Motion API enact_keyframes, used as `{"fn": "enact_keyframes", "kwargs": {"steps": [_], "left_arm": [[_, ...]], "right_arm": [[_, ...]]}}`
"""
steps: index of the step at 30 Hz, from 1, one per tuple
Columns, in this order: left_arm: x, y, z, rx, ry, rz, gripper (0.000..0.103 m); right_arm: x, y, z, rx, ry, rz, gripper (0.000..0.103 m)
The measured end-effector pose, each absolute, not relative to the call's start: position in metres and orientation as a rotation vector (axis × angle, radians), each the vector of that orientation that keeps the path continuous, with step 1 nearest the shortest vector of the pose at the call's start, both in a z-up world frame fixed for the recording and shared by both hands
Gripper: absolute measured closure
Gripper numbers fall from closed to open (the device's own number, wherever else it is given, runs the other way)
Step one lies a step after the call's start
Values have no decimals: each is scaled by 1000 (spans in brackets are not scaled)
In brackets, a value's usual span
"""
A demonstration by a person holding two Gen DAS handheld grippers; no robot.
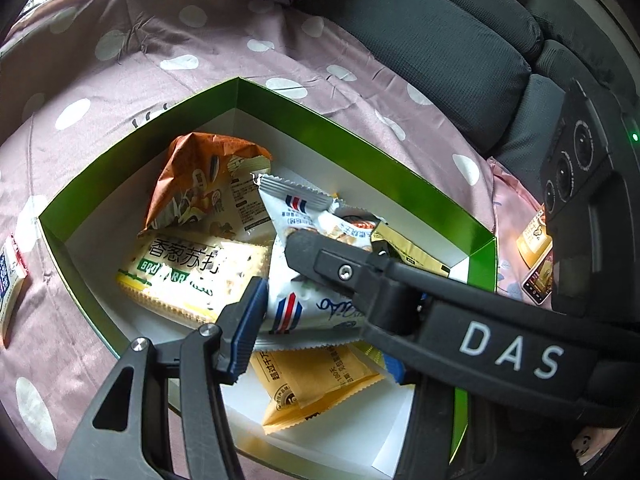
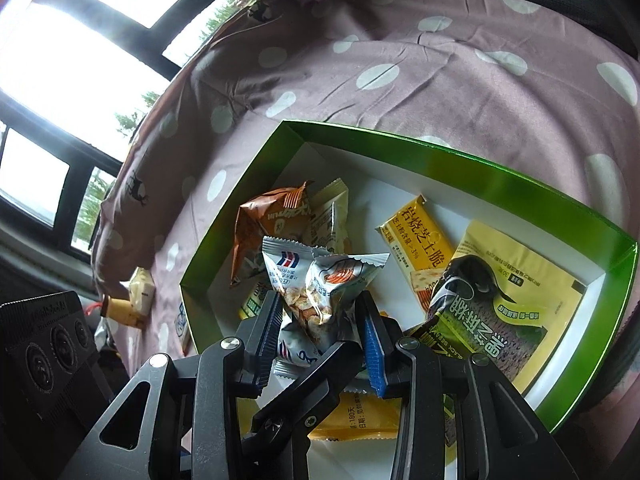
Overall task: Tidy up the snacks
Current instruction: 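Lower the peanut candy bag into the box and open the right tool, then move the right tool back to the red-edged biscuit pack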
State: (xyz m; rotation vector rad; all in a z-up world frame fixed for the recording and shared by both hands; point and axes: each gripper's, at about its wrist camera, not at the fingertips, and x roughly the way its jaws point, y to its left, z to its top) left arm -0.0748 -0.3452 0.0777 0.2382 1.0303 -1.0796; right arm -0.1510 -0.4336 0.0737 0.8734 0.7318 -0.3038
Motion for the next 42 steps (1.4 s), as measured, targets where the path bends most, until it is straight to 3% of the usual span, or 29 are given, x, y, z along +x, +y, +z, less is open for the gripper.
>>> {"fn": "enact_keyframes", "kwargs": {"steps": [17,18,20,23,26,29,36,37,40,42], "left_arm": [[-73,-347,81,240,1053,-1043,40],[-73,-342,84,231,1038,-1028,29],[-71,-327,92,195,1013,-1018,18],[-63,-299,106,110,980,-1017,17],[-48,-263,114,30,960,-955,15],[-29,-226,112,-31,932,-873,7],[18,-129,92,-193,967,-605,6],[23,-119,90,-199,963,-578,6],[37,-89,84,-212,962,-496,6],[47,-70,79,-253,962,-469,5]], "right_arm": [[-158,-441,73,926,706,-393,60],[-160,-441,75,915,691,-404,60],[-164,-441,81,900,665,-419,54],[-169,-439,87,905,621,-423,44],[-167,-434,94,880,609,-436,44],[-161,-422,106,800,605,-470,44],[-146,-379,138,579,555,-525,44],[-143,-371,143,556,547,-507,43],[-130,-344,154,507,518,-430,21],[-116,-319,162,456,512,-348,21]]}}
